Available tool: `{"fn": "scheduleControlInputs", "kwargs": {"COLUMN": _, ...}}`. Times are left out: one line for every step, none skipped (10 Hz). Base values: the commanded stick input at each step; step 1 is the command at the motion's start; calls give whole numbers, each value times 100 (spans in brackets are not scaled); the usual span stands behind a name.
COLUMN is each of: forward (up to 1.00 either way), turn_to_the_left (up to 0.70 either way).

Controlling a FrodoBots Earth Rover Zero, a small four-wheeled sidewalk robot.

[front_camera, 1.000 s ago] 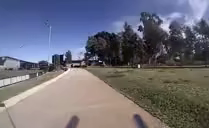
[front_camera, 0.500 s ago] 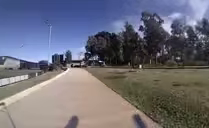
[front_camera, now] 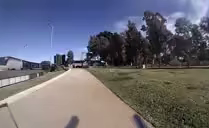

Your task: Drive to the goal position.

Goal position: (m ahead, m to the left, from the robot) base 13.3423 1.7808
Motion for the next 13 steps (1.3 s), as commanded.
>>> {"fn": "scheduleControlInputs", "kwargs": {"forward": 100, "turn_to_the_left": 0}}
{"fn": "scheduleControlInputs", "kwargs": {"forward": 100, "turn_to_the_left": 0}}
{"fn": "scheduleControlInputs", "kwargs": {"forward": 100, "turn_to_the_left": 0}}
{"fn": "scheduleControlInputs", "kwargs": {"forward": 100, "turn_to_the_left": 0}}
{"fn": "scheduleControlInputs", "kwargs": {"forward": 100, "turn_to_the_left": 0}}
{"fn": "scheduleControlInputs", "kwargs": {"forward": 100, "turn_to_the_left": 15}}
{"fn": "scheduleControlInputs", "kwargs": {"forward": 100, "turn_to_the_left": 40}}
{"fn": "scheduleControlInputs", "kwargs": {"forward": 100, "turn_to_the_left": 40}}
{"fn": "scheduleControlInputs", "kwargs": {"forward": 100, "turn_to_the_left": 40}}
{"fn": "scheduleControlInputs", "kwargs": {"forward": 100, "turn_to_the_left": 13}}
{"fn": "scheduleControlInputs", "kwargs": {"forward": 100, "turn_to_the_left": 0}}
{"fn": "scheduleControlInputs", "kwargs": {"forward": 100, "turn_to_the_left": 0}}
{"fn": "scheduleControlInputs", "kwargs": {"forward": 100, "turn_to_the_left": 0}}
